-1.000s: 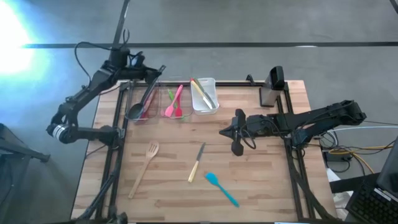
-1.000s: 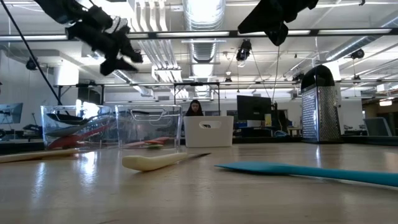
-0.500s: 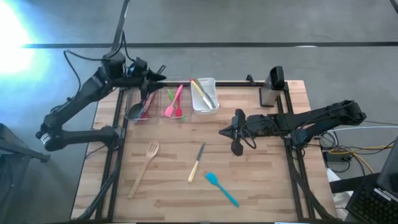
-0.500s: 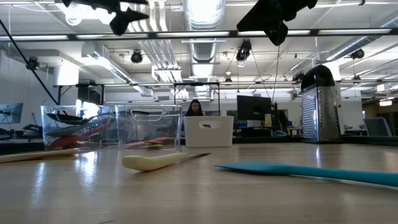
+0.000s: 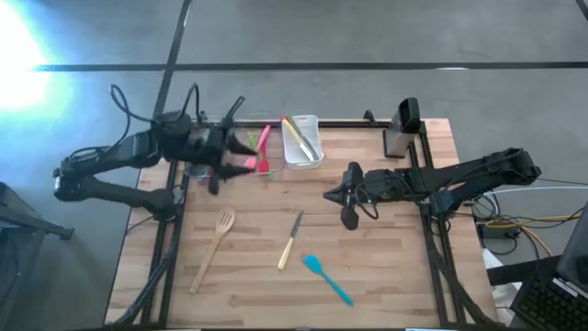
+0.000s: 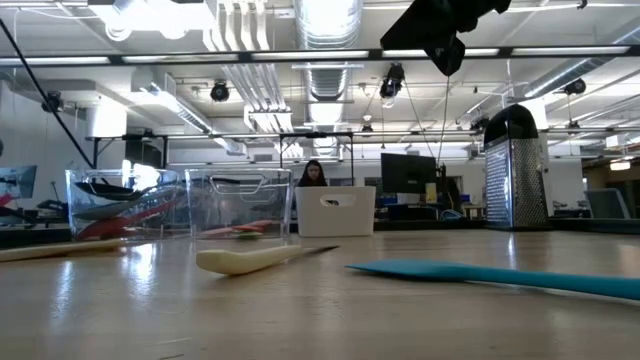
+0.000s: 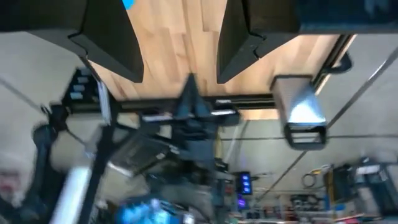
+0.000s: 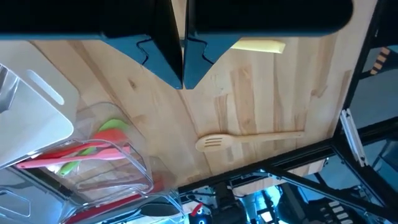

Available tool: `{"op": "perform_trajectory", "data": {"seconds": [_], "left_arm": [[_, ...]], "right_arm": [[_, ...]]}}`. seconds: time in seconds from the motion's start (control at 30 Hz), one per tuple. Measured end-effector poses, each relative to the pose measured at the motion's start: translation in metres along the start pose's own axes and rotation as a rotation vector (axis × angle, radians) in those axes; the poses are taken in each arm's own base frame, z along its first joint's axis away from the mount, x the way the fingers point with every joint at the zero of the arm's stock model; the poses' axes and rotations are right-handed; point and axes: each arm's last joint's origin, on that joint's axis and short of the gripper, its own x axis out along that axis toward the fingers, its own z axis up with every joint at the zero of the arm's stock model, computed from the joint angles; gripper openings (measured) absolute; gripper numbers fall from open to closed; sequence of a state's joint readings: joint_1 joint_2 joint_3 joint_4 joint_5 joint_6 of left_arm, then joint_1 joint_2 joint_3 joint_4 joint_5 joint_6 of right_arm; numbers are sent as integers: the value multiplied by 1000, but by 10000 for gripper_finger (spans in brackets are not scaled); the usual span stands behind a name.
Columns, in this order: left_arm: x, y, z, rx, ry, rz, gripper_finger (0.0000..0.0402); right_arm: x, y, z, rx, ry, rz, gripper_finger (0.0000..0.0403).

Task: Pick & Place Kitchen Items
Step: Put the blue spatula into the right transparent bin

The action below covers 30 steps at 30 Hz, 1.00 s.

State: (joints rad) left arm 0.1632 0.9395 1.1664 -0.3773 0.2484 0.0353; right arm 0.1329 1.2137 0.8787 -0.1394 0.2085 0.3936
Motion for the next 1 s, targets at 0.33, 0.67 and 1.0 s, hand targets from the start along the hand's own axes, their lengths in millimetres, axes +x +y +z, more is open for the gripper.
{"op": "perform_trajectory", "data": {"seconds": [0.33, 0.67, 1.0], "left_arm": [[9, -49, -12, 145, 118, -112, 206], [4, -71, -43, 164, 422, 26, 206], [20, -78, -112, 366, 730, 216, 200]], "right_arm": [[-2, 2, 5, 53, -11, 13, 8], [-4, 10, 6, 107, -12, 42, 8], [-19, 47, 4, 77, -31, 129, 8]]}}
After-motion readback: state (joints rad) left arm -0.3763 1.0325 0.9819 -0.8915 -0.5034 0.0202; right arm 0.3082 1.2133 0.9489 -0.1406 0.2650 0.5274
